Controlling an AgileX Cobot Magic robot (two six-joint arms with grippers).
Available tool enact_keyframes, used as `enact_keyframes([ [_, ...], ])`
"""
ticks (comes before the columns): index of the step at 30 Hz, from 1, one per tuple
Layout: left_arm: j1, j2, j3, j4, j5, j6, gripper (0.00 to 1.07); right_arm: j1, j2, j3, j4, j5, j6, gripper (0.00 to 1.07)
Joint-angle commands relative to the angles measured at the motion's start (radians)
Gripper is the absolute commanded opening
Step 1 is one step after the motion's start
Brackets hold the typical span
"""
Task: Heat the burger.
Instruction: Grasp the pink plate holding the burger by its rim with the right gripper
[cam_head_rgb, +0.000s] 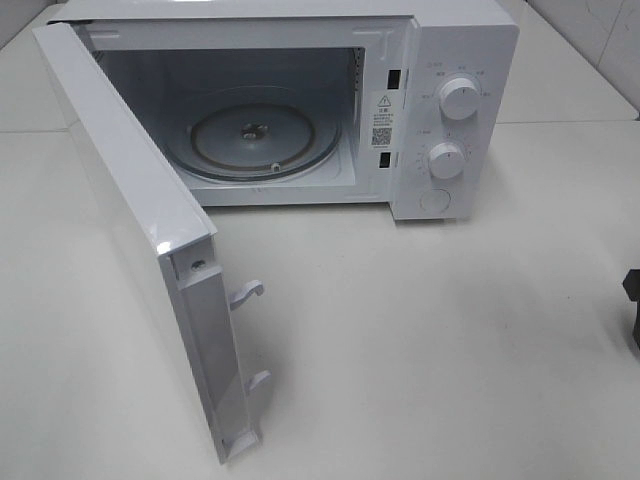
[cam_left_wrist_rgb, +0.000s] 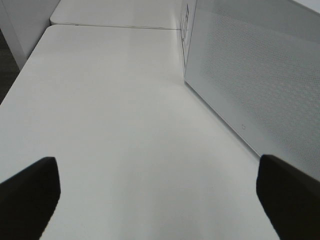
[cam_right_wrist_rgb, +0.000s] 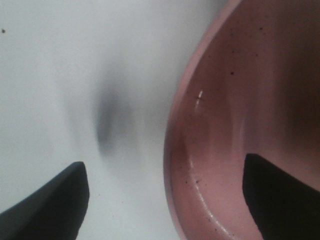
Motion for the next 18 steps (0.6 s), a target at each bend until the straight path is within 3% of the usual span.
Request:
enact_keyframes([
  [1, 0.001, -0.014, 0.003, -0.005, -0.002, -0.005, 1.00, -0.014, 0.029, -0.001, 0.039, -0.027, -0.035, 0.79],
  [8, 0.001, -0.014, 0.003, -0.005, -0.002, -0.005, 1.00, -0.014, 0.067, -0.001, 0.055, -0.030, -0.056, 0.73],
  [10, 0.001, -0.014, 0.003, -0.005, -0.002, -0.005, 1.00, -0.014, 0.067, -0.001, 0.053, -0.018, -0.060, 0.56],
  [11, 0.001, -0.014, 0.003, -0.005, -0.002, -0.005, 1.00, -0.014, 0.067, -0.001, 0.053, -0.018, -0.060, 0.56],
  [12, 0.001, -0.014, 0.003, -0.005, -0.002, -0.005, 1.00, -0.014, 0.067, -0.001, 0.053, -0.016, -0.060, 0.48],
  [13, 0.001, -0.014, 0.003, -0.005, -0.002, -0.005, 1.00, -0.014, 0.067, -0.001, 0.052, -0.015, -0.060, 0.28],
  [16, 0.001, -0.014, 0.003, -0.005, -0.002, -0.005, 1.00, -0.014, 0.067, -0.001, 0.052, -0.019, -0.059, 0.21],
  [17, 0.001, -0.014, 0.003, -0.005, -0.002, -0.005, 1.00, -0.014, 0.067, -0.001, 0.053, -0.018, -0.052, 0.06],
  [18, 0.001, -0.014, 0.003, -0.005, -0.002, -0.005, 1.00, -0.014, 0.067, -0.001, 0.053, -0.019, -0.028, 0.00],
])
